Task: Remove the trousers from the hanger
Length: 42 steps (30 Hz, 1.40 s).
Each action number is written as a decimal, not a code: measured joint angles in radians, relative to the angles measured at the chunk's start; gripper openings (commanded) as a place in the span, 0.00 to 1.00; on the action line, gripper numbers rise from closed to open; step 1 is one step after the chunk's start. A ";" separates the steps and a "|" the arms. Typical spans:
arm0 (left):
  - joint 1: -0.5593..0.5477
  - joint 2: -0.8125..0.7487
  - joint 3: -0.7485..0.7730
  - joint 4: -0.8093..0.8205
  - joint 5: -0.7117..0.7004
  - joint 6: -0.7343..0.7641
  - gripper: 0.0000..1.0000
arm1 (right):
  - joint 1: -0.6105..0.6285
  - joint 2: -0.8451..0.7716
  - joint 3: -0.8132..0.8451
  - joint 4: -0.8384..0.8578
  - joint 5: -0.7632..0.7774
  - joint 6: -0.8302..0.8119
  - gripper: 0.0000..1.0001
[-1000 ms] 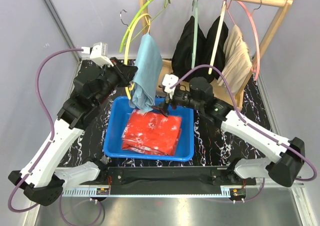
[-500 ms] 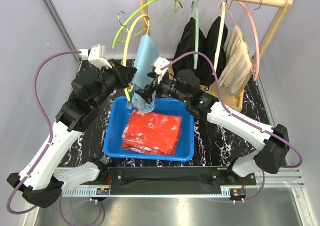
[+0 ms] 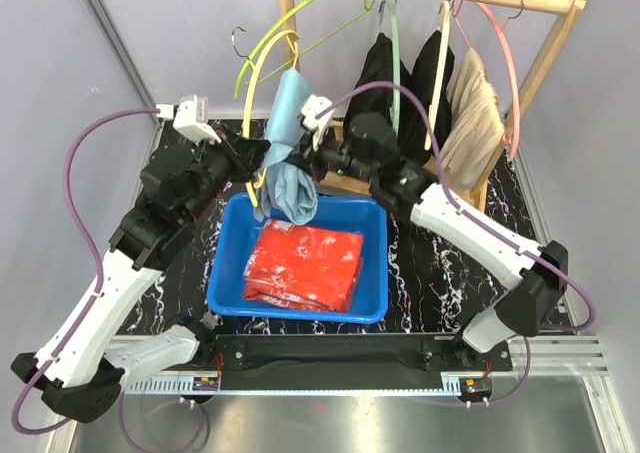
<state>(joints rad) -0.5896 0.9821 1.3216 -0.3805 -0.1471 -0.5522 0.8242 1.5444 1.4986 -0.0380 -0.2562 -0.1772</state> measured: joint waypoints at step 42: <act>-0.010 -0.074 -0.135 0.169 -0.005 0.091 0.00 | -0.235 0.256 1.279 -0.655 -0.335 0.030 0.00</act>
<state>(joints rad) -0.5995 0.9085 1.1862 -0.2115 -0.1516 -0.4610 0.5888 1.8008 2.7777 -0.6933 -0.5911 -0.1471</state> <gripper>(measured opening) 0.160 0.044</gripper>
